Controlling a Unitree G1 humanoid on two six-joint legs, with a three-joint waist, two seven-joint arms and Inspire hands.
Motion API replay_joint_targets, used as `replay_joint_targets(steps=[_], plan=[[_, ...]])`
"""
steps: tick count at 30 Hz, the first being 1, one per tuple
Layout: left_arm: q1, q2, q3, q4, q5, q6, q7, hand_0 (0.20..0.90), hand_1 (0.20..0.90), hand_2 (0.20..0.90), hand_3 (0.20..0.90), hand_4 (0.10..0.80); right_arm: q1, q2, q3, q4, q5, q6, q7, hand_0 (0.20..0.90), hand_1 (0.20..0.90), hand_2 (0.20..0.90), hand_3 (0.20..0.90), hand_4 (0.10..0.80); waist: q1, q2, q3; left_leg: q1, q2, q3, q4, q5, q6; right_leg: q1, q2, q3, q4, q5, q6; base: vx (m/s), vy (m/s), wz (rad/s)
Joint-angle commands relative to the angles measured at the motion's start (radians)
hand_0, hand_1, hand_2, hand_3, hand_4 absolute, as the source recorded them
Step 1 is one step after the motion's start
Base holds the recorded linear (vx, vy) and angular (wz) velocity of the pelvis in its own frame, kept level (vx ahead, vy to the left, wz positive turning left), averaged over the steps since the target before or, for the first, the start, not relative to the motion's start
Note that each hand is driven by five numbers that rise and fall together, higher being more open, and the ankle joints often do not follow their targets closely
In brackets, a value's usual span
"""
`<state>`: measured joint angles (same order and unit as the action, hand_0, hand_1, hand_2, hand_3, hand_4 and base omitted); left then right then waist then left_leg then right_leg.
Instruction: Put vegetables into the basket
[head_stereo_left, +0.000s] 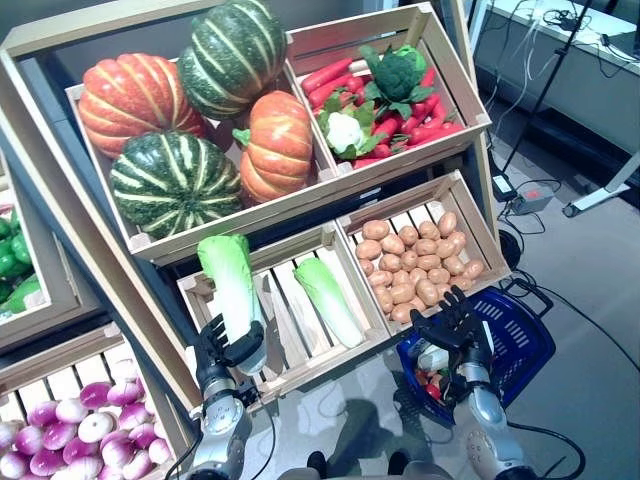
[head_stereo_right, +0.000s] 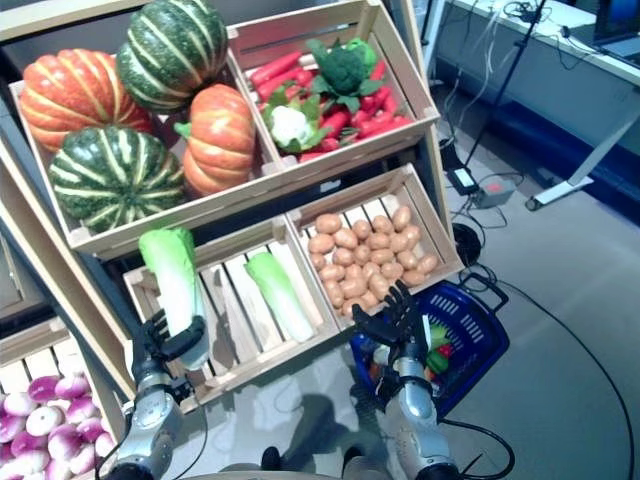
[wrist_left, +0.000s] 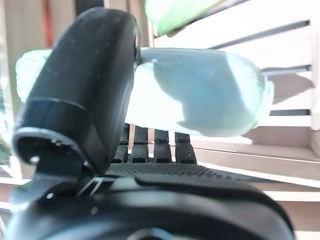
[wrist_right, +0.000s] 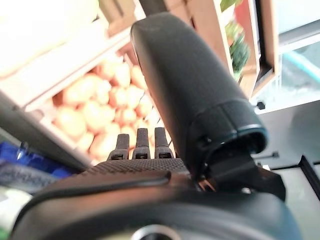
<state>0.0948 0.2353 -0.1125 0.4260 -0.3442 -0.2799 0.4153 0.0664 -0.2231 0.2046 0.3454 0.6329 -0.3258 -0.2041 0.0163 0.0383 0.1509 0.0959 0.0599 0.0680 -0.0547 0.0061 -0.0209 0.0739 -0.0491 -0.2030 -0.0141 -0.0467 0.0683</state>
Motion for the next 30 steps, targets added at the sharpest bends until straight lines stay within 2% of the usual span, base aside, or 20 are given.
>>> replay_joint_targets(steps=[1,9,15,20,30], plan=[[-0.098,0.124,-0.024,-0.156,0.131,-0.19,-0.062,0.3,0.3,0.3,0.3,0.4,-0.033,0.022,-0.027,-0.118,0.074,-0.055,0.135,0.9,0.9,0.9,0.9,0.8,0.0,-0.056,-0.062,-0.008,-0.047,-0.012,-0.033,0.028,-0.006,0.026,-0.047,0.02,-0.071,0.118,0.005,-0.01,-0.032,0.1],[-0.178,0.168,-0.13,-0.237,0.273,-0.204,-0.081,0.3,0.3,0.3,0.3,0.4,-0.119,-0.005,0.02,-0.115,0.184,-0.016,0.273,0.9,0.9,0.9,0.9,0.8,0.016,-0.069,-0.065,0.005,-0.048,-0.022,-0.033,0.013,-0.002,0.042,-0.043,0.014,-0.073,0.116,0.006,0.009,-0.013,0.02],[-0.246,0.209,-0.202,-0.24,0.362,-0.217,-0.089,0.3,0.3,0.3,0.3,0.4,-0.21,-0.046,0.045,-0.141,0.312,0.086,0.394,0.9,0.9,0.9,0.9,0.8,0.027,-0.081,-0.072,0.018,-0.051,-0.021,-0.033,0.003,0.001,0.053,-0.045,0.013,-0.072,0.111,0.011,0.034,-0.008,-0.01],[-0.287,0.228,-0.233,-0.253,0.403,-0.225,-0.089,0.3,0.3,0.3,0.3,0.4,-0.25,-0.039,0.067,-0.131,0.371,0.132,0.44,0.9,0.9,0.9,0.9,0.8,0.029,-0.083,-0.082,0.03,-0.052,-0.017,-0.033,-0.004,0.007,0.063,-0.046,0.016,-0.073,0.107,0.011,0.05,0.01,-0.01],[-0.346,0.232,-0.297,-0.242,0.46,-0.236,-0.101,0.3,0.3,0.3,0.3,0.4,-0.305,0.009,0.079,-0.134,0.503,0.169,0.508,0.9,0.9,0.9,0.9,0.8,0.025,-0.079,-0.097,0.04,-0.052,-0.015,-0.033,-0.014,0.008,0.069,-0.047,0.022,-0.073,0.103,0.015,0.019,0.002,0.0]])
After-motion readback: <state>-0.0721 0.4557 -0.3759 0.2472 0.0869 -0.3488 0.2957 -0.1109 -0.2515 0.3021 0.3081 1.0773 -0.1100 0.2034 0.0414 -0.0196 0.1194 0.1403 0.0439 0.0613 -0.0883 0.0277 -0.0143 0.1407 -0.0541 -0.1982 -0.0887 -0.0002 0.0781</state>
